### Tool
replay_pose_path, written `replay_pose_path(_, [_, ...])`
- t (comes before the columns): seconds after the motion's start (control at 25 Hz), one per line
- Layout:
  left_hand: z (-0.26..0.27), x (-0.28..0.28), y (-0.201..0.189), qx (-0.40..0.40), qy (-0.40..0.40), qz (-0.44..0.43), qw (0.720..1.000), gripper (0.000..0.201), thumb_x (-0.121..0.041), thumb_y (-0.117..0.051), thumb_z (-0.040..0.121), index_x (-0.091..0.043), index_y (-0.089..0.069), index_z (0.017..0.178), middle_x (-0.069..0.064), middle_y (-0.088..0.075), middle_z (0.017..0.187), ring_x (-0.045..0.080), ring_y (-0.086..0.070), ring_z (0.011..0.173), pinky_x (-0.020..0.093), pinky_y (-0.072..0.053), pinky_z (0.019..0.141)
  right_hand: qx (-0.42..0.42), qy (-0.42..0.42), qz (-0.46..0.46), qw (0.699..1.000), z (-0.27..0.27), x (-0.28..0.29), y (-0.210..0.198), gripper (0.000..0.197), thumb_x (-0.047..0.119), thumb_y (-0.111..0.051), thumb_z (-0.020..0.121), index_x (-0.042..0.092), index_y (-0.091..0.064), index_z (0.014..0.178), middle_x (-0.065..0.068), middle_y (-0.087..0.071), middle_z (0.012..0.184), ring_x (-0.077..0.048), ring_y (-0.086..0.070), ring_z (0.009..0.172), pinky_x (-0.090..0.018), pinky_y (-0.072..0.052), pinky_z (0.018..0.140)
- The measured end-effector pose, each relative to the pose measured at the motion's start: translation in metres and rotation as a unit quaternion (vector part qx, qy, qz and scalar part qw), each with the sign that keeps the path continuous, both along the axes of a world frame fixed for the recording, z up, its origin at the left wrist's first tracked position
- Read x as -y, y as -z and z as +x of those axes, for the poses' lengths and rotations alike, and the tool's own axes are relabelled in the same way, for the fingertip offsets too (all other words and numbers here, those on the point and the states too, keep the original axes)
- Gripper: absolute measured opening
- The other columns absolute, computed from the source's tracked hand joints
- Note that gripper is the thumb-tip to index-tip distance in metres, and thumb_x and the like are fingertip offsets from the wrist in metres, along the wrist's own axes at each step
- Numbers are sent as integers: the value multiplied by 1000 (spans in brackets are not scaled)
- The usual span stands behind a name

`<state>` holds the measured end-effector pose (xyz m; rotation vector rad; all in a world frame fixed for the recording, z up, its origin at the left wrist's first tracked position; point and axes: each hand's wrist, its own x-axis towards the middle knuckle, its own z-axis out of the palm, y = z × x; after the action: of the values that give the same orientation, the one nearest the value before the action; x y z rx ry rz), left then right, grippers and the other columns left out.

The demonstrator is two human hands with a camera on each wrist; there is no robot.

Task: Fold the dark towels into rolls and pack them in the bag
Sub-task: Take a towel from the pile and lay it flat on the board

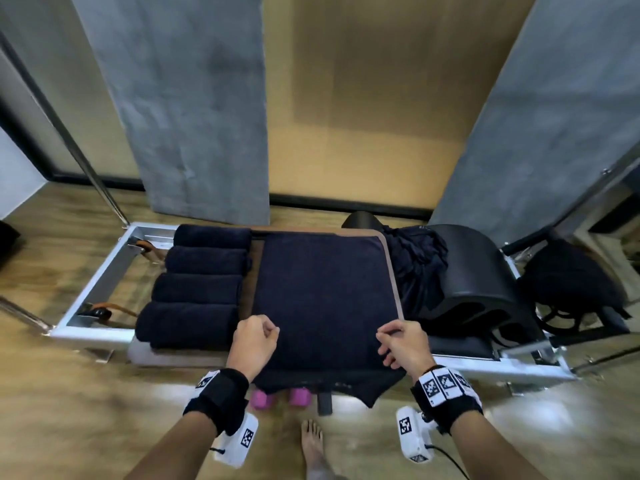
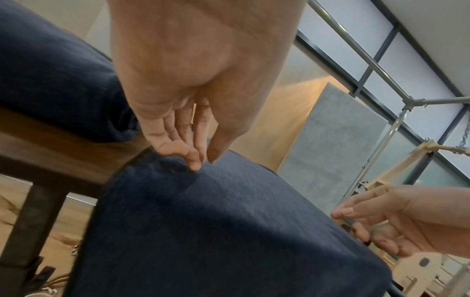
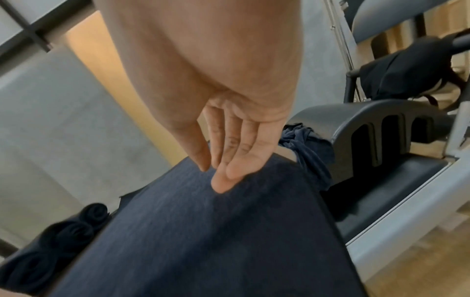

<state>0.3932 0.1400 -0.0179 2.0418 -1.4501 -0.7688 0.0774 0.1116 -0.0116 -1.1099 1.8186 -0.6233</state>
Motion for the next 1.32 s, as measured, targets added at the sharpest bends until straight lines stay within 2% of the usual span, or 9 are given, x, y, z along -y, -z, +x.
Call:
replay_pose_path(0.24, [1, -52, -4, 66, 11, 15, 998, 9, -16, -72, 96, -10, -71, 103, 8, -75, 91, 31, -70, 94, 41, -55, 84, -149, 47, -3, 988, -12, -44, 11, 19, 18, -74, 91, 21, -57, 97, -8, -71, 63, -18, -62, 38, -29, -51, 44])
replay_pose_path(0.4, [-4, -55, -8, 100, 23, 8, 995, 14, -17, -66, 99, -15, -65, 85, 2, -69, 86, 26, -66, 85, 42, -53, 78, -155, 26, -25, 987, -12, -47, 19, 12, 18, -70, 95, 22, -61, 88, -7, -71, 63, -24, -71, 58, -46, -63, 66])
replay_pose_path(0.52, [-10, -52, -15, 99, 8, -15, 995, 19, -22, -62, 100, -22, -59, 82, -5, -63, 84, 20, -63, 81, 39, -51, 72, -137, 16, -35, 990, -9, -36, 16, 17, 15, -69, 95, 20, -62, 80, -4, -69, 55, -19, -68, 52, -45, -63, 66])
replay_pose_path(0.72, [-22, 12, -48, 87, 11, -127, 988, 13, -27, -65, 100, -27, -59, 89, -11, -47, 75, 15, -57, 71, 36, -46, 62, -58, -9, -117, 991, 17, 32, -17, 16, 21, -65, 99, 20, -62, 83, -5, -68, 53, -12, -58, 39, -36, -54, 53])
replay_pose_path(0.84, [-34, 72, -70, 99, 19, -148, 984, 8, -33, -65, 100, -32, -60, 94, -10, -50, 63, 17, -60, 69, 36, -49, 61, 13, -28, -134, 991, 47, 89, -44, 13, 20, -63, 101, 16, -61, 89, -11, -68, 54, -17, -54, 37, -29, -45, 41])
replay_pose_path(0.96, [-52, 122, -68, 73, 8, -134, 988, 7, -35, -67, 99, -34, -63, 94, -12, -57, 63, 13, -60, 68, 32, -46, 61, 12, -61, -125, 990, 78, 138, -53, 12, 20, -62, 101, 15, -61, 90, -9, -71, 56, -23, -59, 38, -28, -46, 43])
replay_pose_path(1.08, [-59, 141, -45, -9, 33, -131, 991, 7, -29, -68, 100, -34, -72, 99, -19, -72, 84, 4, -67, 81, 29, -52, 72, 30, -73, -94, 992, 91, 155, -43, 8, 19, -60, 103, 16, -60, 95, -8, -74, 64, -29, -69, 48, -29, -47, 43])
replay_pose_path(1.2, [-47, 121, -14, -59, 60, -94, 992, 40, -29, -67, 102, -22, -65, 141, -11, -68, 131, 7, -63, 124, 28, -49, 107, 99, -54, -64, 992, 74, 143, -25, 16, 13, -60, 104, 23, -54, 116, -11, -78, 85, -32, -73, 58, -31, -52, 44])
replay_pose_path(1.32, [-29, 83, 10, -15, 26, -58, 998, 41, -31, -69, 99, -17, -62, 138, -3, -62, 123, 19, -64, 113, 36, -52, 101, 67, -19, -64, 996, 42, 114, -9, 21, 8, -65, 100, 17, -58, 117, -16, -74, 83, -25, -67, 50, -33, -53, 43])
